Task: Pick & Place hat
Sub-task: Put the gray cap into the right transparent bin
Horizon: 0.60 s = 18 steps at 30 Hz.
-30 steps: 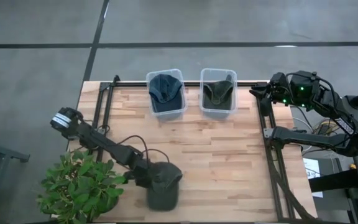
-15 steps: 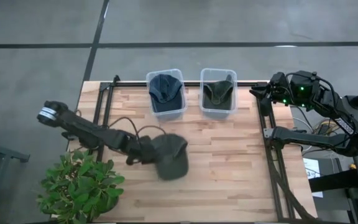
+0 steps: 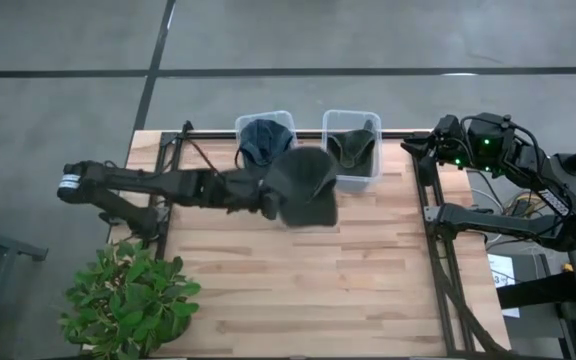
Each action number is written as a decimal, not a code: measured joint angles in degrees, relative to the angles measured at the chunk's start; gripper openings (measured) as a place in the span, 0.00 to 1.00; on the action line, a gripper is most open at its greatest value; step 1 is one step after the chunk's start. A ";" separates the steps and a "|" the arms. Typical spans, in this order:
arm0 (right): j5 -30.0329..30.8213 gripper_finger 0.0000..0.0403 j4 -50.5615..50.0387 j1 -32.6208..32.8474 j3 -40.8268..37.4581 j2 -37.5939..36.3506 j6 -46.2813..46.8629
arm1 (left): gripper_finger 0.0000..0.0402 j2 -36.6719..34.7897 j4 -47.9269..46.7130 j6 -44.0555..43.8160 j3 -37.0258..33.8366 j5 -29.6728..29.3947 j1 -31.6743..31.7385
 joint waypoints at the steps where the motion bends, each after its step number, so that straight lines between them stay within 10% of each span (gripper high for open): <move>1: 0.00 0.19 -0.02 0.01 0.00 0.00 0.00 | 0.01 0.05 1.49 4.97 1.04 0.04 0.65; 9: 0.02 0.19 -0.02 0.02 0.00 0.00 -0.05 | 0.01 -0.33 22.20 39.64 2.71 9.64 5.28; 18: 0.15 0.19 -0.03 0.01 -0.02 0.11 -0.26 | 0.01 -0.32 35.68 47.68 2.65 26.66 12.88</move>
